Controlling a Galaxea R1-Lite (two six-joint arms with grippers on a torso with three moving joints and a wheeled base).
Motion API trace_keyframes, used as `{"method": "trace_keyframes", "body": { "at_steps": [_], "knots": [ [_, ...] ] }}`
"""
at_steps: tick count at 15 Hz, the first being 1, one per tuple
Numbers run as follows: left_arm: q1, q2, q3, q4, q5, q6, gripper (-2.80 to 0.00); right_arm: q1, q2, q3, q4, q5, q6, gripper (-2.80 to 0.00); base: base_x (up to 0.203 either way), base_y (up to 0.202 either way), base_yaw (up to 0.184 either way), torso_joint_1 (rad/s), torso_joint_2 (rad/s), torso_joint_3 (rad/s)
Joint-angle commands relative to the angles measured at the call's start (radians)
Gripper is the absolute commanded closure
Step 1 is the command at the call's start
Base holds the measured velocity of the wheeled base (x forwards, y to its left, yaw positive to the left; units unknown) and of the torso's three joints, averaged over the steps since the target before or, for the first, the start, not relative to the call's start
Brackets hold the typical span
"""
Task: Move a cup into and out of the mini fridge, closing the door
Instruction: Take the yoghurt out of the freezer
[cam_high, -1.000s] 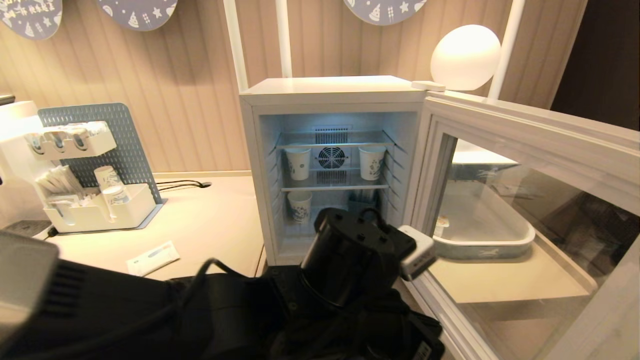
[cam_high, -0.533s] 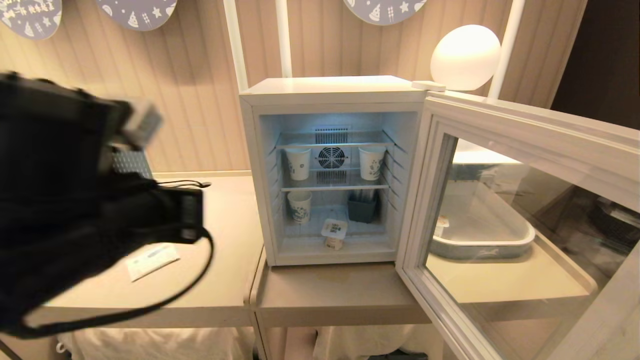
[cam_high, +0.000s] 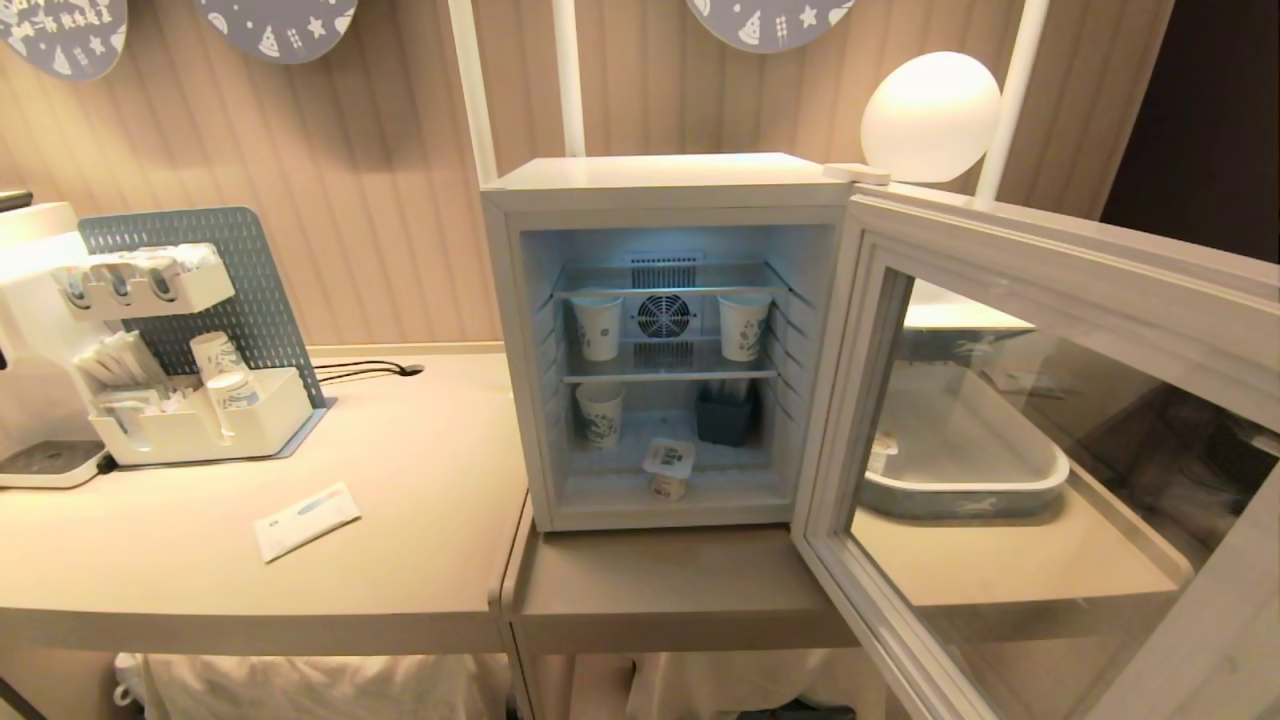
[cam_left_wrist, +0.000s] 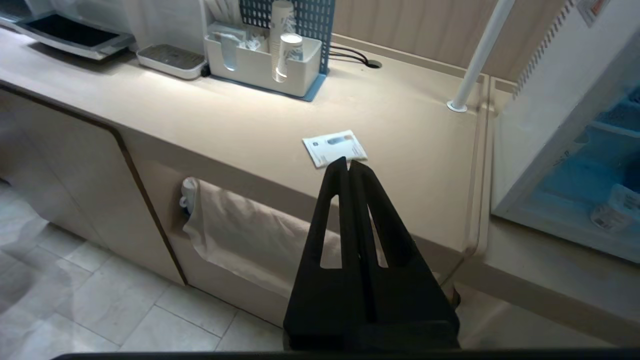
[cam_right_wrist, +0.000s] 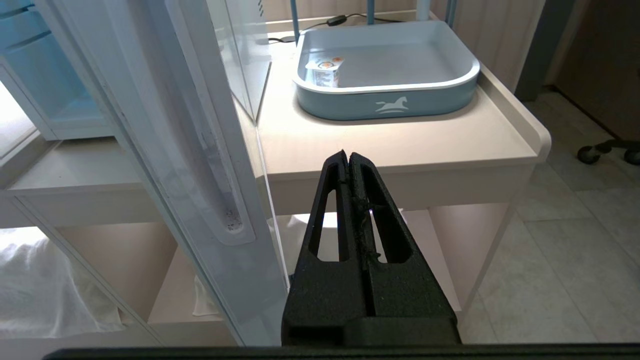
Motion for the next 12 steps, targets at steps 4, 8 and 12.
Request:
{"method": "trace_keyframes", "body": {
  "at_steps": [4, 8, 12],
  "knots": [
    [0.116, -0.425, 0.285, -0.014, -0.387, 0.123, 0.0, 0.0, -0.001, 0.0, 0.0, -0.001, 0.0, 0.0, 0.0, 0.0, 0.0, 0.0, 0.0, 0.0],
    [0.122, -0.492, 0.777, -0.557, -0.48, 0.26, 0.0, 0.0, 0.001, 0.0, 0.0, -0.001, 0.0, 0.0, 0.0, 0.0, 0.0, 0.0, 0.0, 0.0],
    [0.124, -0.512, 0.912, -0.537, -0.52, 0.262, 0.0, 0.0, 0.0, 0.0, 0.0, -0.001, 0.0, 0.0, 0.0, 0.0, 0.0, 0.0, 0.0, 0.0]
  ]
}}
